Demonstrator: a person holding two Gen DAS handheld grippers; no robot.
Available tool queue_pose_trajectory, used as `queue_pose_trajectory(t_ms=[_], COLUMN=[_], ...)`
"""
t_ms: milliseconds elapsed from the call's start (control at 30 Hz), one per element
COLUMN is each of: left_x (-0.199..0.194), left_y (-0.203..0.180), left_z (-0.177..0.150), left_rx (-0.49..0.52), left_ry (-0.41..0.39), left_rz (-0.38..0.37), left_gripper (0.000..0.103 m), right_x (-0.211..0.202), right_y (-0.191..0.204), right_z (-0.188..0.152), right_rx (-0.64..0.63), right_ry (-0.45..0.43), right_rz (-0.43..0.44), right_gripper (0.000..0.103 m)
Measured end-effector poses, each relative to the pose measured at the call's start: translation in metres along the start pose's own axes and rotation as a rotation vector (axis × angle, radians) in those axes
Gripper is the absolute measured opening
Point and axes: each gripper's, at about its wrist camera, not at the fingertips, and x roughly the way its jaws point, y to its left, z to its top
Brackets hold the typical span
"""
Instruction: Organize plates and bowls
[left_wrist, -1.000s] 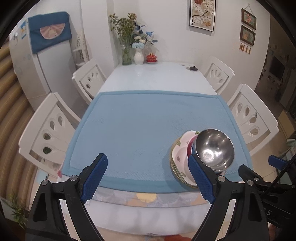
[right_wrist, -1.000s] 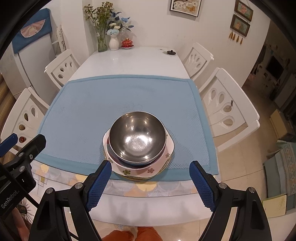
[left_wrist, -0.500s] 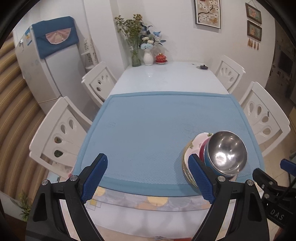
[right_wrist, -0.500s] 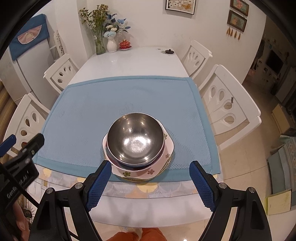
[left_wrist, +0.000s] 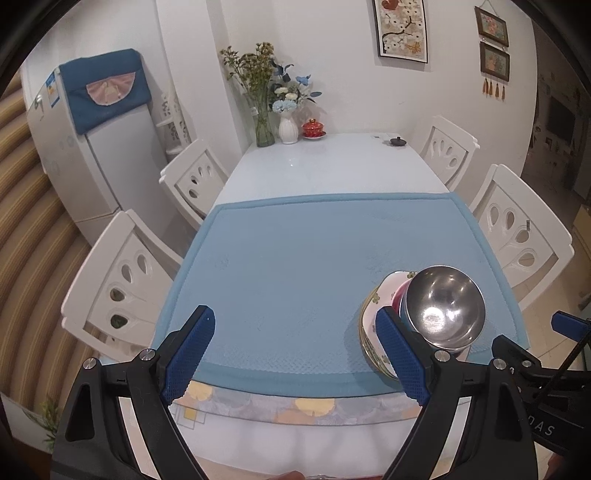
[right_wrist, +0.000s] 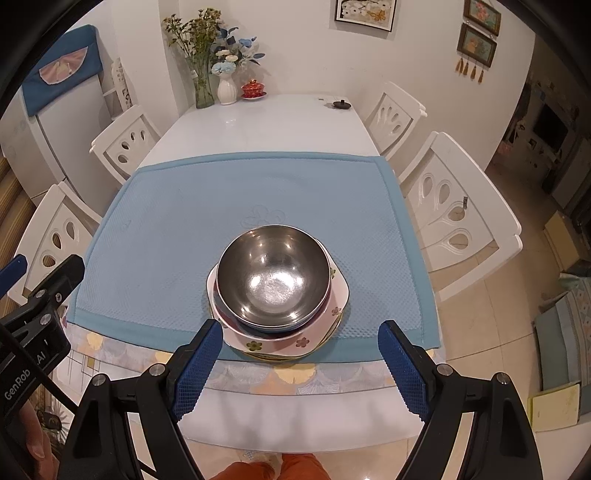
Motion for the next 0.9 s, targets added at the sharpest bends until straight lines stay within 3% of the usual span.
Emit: queue_pose_trajectory(t_ms=[667,900], left_x=[0.003,0.014], left_y=[0.005,0.015], left_z=[0.002,0.000], left_rx=[-0.009,-0.004], left_ry=[0.004,0.026], left_rz=[-0.010,0.020], left_gripper=[0.088,0.088], right_x=[0.000,-0.002], right_y=[0.005,0.005], right_z=[0.001,0.007], right_rx=[-0.008,-0.024], right_ry=[0.004,-0.080], right_rz=[-0.004,-0.022], right_gripper=[0.084,0.084])
